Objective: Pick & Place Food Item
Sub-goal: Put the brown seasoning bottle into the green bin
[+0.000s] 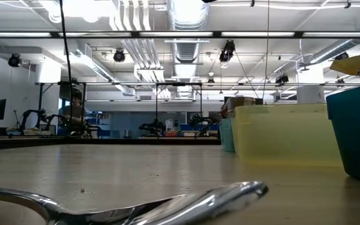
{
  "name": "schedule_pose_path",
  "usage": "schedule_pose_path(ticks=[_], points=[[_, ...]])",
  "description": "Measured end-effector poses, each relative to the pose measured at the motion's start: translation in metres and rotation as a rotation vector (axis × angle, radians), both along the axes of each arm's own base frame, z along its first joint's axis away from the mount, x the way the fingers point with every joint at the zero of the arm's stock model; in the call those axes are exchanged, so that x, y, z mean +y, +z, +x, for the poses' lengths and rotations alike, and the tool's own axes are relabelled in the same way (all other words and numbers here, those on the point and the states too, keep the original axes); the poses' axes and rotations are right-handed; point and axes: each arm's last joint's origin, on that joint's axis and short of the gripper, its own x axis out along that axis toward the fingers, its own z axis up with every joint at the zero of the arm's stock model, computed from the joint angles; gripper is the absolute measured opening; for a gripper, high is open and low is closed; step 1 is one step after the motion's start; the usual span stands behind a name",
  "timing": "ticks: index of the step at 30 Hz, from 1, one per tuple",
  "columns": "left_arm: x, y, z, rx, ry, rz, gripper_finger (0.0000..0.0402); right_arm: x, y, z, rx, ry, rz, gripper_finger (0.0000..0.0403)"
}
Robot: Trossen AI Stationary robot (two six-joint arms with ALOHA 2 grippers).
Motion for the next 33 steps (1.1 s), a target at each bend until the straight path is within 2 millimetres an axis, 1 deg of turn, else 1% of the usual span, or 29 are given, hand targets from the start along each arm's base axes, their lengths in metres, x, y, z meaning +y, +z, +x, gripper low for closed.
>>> schedule_pose_path(ticks=[8,10,12,17,18,26,30,33], points=[[-0.0002,0.0026,0.0006,-0.030,-0.005,-0.004,0.0193,-0.0002,0.0010,-0.0001,-0.003,-0.002,0.004,0.0294],[-0.0004,0.0032,0.0007,-0.037,-0.008,-0.007,0.0193,-0.0002,0.0008,-0.0001,-0.003,-0.001,0.003,0.0286],[-0.0005,0.0035,0.0008,-0.040,-0.009,-0.008,0.0193,-0.0002,0.0009,-0.0001,-0.004,0.001,-0.001,0.0265],[-0.0008,0.0036,0.0007,-0.041,-0.009,-0.008,0.0193,-0.0004,0.0010,0.0001,-0.008,0.002,-0.008,0.0180],[-0.0008,0.0036,0.0007,-0.041,-0.009,-0.008,0.0193,-0.0005,0.0011,0.0001,-0.009,0.002,-0.008,0.0168],[-0.0009,0.0037,0.0007,-0.037,-0.009,-0.014,0.0193,-0.0003,0.0011,-0.0001,-0.006,0.002,-0.001,0.0172],[-0.0008,0.0039,0.0008,-0.039,-0.007,-0.014,0.0193,0.0000,0.0012,-0.0002,0.000,-0.004,0.018,0.0217],[-0.0007,0.0040,0.0009,-0.040,-0.006,-0.014,0.0193,0.0001,0.0011,-0.0003,0.000,-0.003,0.019,0.0233]])
